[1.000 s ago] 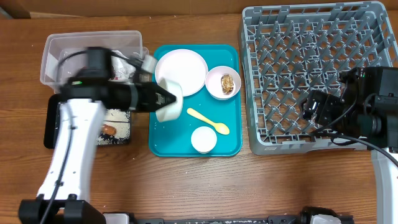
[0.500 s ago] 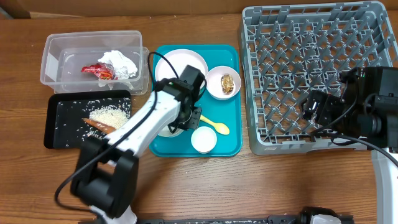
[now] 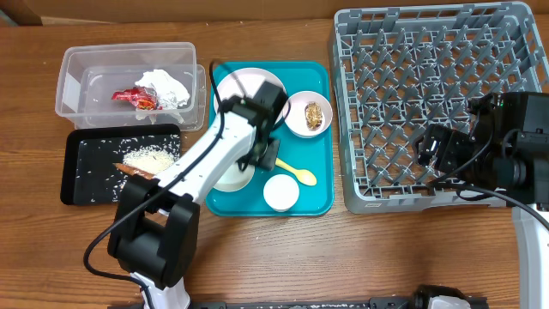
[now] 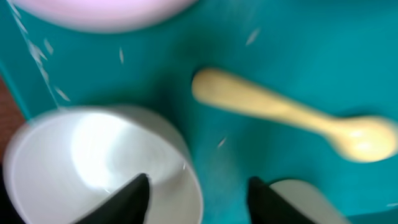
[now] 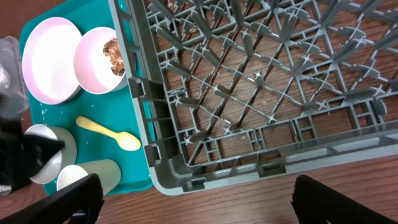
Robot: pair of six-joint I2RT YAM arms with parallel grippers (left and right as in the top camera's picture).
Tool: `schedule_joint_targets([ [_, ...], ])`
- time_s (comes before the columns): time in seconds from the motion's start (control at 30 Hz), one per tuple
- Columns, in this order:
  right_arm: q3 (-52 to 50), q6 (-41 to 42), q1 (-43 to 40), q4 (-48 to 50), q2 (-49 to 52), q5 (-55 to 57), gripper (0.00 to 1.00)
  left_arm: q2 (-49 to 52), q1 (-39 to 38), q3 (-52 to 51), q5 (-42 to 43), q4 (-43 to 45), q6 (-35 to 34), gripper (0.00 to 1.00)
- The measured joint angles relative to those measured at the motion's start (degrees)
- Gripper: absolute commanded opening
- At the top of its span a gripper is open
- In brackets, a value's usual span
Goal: Sort waste into correct bins and load items into the dishwasher
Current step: 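Set the empty white bowl back on the teal tray, then grasp the pink bowl of nuts with the left gripper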
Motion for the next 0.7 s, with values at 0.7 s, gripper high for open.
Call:
schedule_joint_targets([
  [0.7,0.00,0.00,0.00,0.44,0.00,0.00,1.00,10.36,-7.96,12.28,9.57,16.09,35.47,0.61],
])
